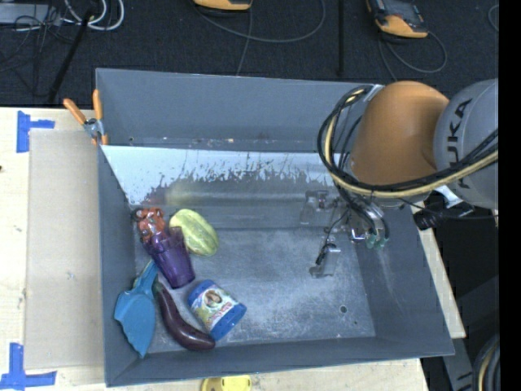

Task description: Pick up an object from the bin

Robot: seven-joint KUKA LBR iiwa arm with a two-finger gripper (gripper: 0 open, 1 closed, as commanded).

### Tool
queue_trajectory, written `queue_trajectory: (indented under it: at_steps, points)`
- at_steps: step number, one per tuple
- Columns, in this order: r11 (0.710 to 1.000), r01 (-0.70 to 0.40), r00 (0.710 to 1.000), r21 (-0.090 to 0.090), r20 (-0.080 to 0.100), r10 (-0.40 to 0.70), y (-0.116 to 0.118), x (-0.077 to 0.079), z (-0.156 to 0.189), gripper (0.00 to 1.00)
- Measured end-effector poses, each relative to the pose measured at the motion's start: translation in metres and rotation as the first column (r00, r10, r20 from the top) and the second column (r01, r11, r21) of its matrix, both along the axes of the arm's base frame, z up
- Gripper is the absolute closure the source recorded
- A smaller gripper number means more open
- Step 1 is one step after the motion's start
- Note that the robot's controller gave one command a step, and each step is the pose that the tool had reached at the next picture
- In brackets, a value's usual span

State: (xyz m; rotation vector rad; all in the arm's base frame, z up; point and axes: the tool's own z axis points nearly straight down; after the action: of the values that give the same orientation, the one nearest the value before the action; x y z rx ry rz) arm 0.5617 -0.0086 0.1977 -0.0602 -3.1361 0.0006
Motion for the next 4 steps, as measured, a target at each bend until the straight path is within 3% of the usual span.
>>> queue_trajectory:
  at_steps: [1, 2, 3, 4]
  points:
    - [0.993, -0.114, 0.993, 0.001, 0.015, 0.114, 0.023, 0.024, -0.040, 0.00]
    - [0.998, -0.064, 0.998, 0.001, -0.004, 0.064, 0.040, 0.008, -0.056, 0.00]
    - [0.999, 0.038, 0.999, 0.001, 0.007, -0.038, 0.065, 0.023, -0.054, 0.00]
    - [0.990, -0.143, 0.990, 0.000, 0.006, 0.143, 0.080, -0.018, -0.093, 0.00]
